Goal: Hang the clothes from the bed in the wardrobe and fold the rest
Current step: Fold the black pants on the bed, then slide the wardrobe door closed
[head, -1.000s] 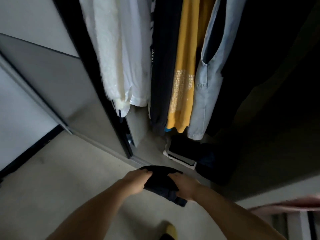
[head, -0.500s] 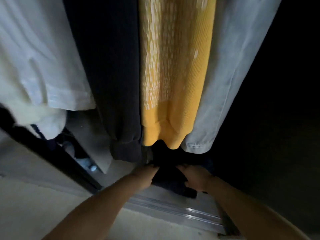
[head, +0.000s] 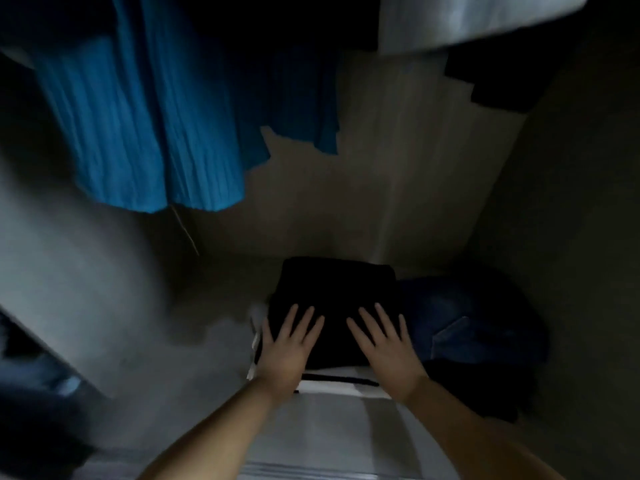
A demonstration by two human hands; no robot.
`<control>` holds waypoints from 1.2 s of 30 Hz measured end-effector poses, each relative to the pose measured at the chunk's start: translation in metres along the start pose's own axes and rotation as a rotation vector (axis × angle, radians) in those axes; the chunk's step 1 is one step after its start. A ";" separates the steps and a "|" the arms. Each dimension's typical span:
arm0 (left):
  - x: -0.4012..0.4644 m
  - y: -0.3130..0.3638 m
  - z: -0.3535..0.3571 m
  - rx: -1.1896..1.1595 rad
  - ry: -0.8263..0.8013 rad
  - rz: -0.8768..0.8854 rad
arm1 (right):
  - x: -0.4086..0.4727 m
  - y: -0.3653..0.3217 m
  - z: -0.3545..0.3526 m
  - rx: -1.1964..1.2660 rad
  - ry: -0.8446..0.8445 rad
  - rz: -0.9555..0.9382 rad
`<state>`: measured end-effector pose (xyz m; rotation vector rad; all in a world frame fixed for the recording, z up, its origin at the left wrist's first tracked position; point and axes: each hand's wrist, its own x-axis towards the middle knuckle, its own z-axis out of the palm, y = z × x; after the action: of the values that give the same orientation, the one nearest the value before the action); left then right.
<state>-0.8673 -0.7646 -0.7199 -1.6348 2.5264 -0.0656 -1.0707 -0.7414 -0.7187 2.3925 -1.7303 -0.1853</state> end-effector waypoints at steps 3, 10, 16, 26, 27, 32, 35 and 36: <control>0.004 -0.002 0.017 0.004 0.089 -0.020 | 0.002 -0.002 0.015 0.006 0.058 0.063; 0.003 -0.006 0.012 -0.063 -0.018 0.038 | -0.001 -0.002 0.009 0.016 -0.086 0.086; -0.025 -0.007 -0.068 -0.124 -0.188 0.167 | -0.014 -0.001 -0.084 0.097 -0.424 0.099; -0.108 0.001 -0.251 -0.257 -0.306 0.127 | -0.068 -0.001 -0.284 0.111 -0.553 0.031; -0.119 -0.002 -0.267 -0.245 -0.296 0.113 | -0.072 -0.003 -0.302 0.109 -0.555 0.021; -0.179 -0.022 -0.345 -0.324 -0.377 0.045 | -0.098 -0.020 -0.383 0.100 -0.596 -0.068; -0.216 -0.034 -0.396 -0.375 -0.450 -0.010 | -0.111 -0.031 -0.433 0.133 -0.603 -0.145; -0.227 -0.037 -0.410 -0.378 -0.469 -0.029 | -0.116 -0.034 -0.449 0.146 -0.618 -0.173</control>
<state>-0.7972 -0.5868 -0.2899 -1.5665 2.2373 0.7429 -0.9826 -0.5877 -0.2892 2.7900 -1.7975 -0.9406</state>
